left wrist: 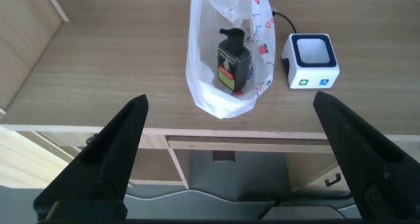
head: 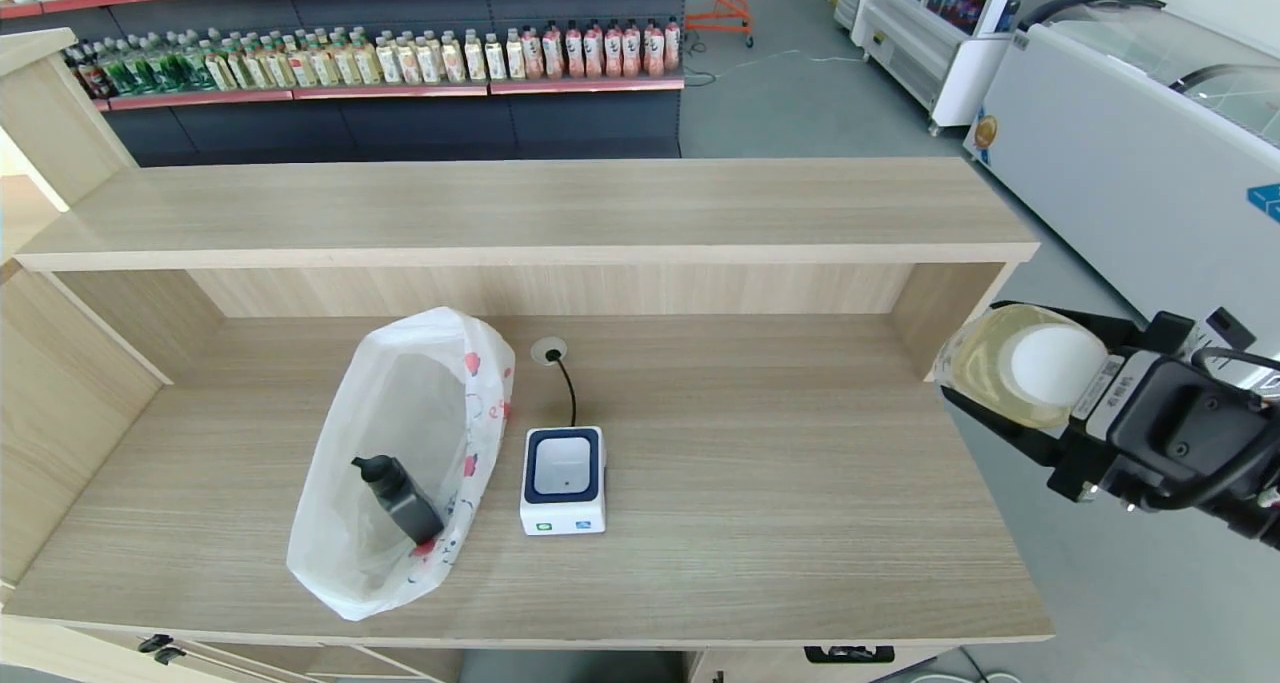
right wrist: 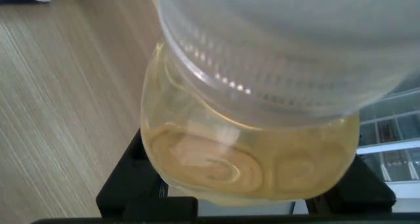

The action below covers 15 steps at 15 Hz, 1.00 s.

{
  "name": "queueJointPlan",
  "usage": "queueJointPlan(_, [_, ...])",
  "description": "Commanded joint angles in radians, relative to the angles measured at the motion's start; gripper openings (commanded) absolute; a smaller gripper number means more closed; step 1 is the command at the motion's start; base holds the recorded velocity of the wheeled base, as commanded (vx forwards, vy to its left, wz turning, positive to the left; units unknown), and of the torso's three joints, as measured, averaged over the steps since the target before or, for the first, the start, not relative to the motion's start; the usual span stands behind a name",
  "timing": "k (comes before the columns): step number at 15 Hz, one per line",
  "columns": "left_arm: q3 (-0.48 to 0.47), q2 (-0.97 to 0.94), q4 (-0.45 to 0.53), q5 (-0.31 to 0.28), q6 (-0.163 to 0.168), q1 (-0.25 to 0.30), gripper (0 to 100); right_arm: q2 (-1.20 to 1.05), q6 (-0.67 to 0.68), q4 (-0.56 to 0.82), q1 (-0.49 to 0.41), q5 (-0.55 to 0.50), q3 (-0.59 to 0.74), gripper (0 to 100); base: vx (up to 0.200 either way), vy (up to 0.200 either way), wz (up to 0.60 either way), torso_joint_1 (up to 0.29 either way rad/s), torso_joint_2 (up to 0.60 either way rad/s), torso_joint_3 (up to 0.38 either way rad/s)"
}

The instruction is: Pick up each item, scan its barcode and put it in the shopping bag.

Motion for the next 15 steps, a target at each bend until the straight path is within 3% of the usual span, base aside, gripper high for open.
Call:
queueJointPlan(1, [0.000,0.000,-0.001,0.000,0.001,0.000,100,0.009,0.004,0.000,-0.001,0.001,-0.002,0,0.000,0.200,0.00,0.007,0.01,0.007])
queueJointPlan(5, [0.000,0.000,0.001,0.000,0.002,0.000,100,0.077,0.090,-0.006,-0.007,0.018,-0.013,0,0.000,0.200,0.00,0.000,0.00,0.002])
queueJointPlan(15, [0.000,0.000,0.001,0.000,0.007,0.000,100,0.253,0.096,-0.063,-0.090,0.277,-0.047,0,0.000,0.180,0.00,0.003,0.00,0.001])
